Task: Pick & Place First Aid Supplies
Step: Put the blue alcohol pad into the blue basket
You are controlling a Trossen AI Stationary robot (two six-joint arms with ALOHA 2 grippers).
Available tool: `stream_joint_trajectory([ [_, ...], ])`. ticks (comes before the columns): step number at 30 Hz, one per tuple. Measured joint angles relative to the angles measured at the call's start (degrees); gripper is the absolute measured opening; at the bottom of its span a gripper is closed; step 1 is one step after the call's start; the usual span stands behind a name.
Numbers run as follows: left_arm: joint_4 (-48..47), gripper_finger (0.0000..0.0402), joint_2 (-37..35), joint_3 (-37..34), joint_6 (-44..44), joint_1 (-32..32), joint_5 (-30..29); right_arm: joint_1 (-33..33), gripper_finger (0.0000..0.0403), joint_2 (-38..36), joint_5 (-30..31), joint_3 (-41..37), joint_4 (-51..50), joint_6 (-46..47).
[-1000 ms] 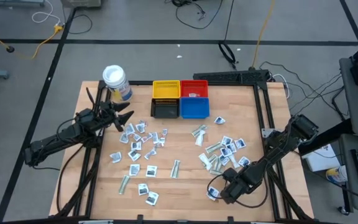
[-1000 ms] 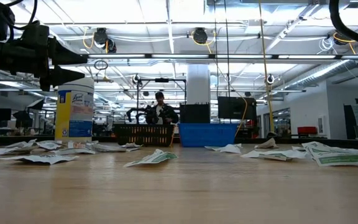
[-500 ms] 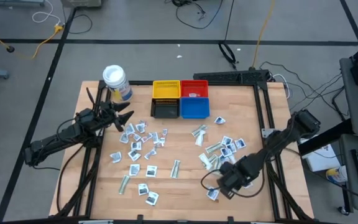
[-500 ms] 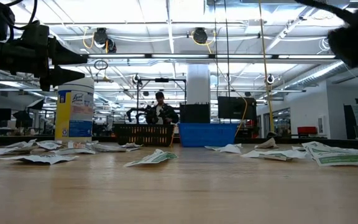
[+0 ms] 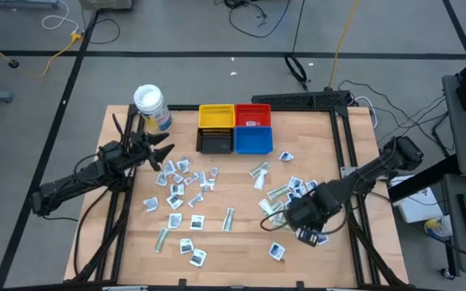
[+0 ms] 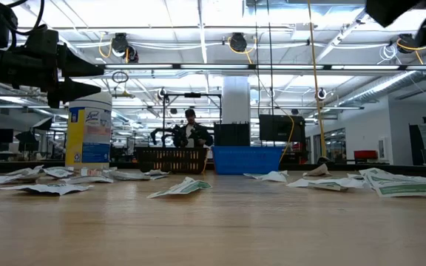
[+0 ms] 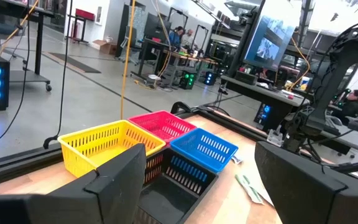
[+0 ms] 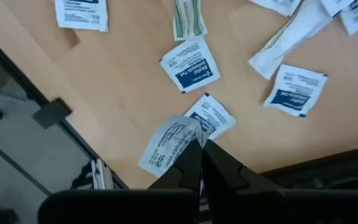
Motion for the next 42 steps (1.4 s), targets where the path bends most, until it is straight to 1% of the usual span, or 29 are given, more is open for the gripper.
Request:
stream_joint_trajectory([
  [7,0.0,0.0306,0.0,0.0,0.0,0.0,0.0,-11.6,0.0000,0.0,0.4,1.9,-0.6,-11.3],
  [9,0.0,0.0306,0.0,0.0,0.0,0.0,0.0,-15.3,0.0000,0.0,1.5,2.1,-0.4,-15.0],
  [20,0.0,0.0306,0.0,0.0,0.0,0.0,0.0,-38.9,0.0000,0.3,2.0,2.7,3.3,-36.8],
  [26,0.0,0.0306,0.0,0.0,0.0,0.0,0.0,-51.5,0.0000,0.3,6.7,2.7,3.7,-44.1],
  [30,0.0,0.0306,0.0,0.0,0.0,0.0,0.0,-58.5,0.0000,0.3,10.0,2.7,3.7,-47.0],
  [33,0.0,0.0306,0.0,0.0,0.0,0.0,0.0,-62.6,0.0000,0.3,12.0,2.7,3.9,-47.6],
  [35,0.0,0.0306,0.0,0.0,0.0,0.0,0.0,-64.5,0.0000,0.5,12.1,2.7,4.4,-47.6],
  [38,0.0,0.0306,0.0,0.0,0.0,0.0,0.0,-64.6,0.0000,3.7,12.1,4.7,5.2,-47.2],
  [42,0.0,0.0306,0.0,0.0,0.0,0.0,0.0,-63.7,0.0000,8.8,11.8,10.1,5.2,-47.1],
])
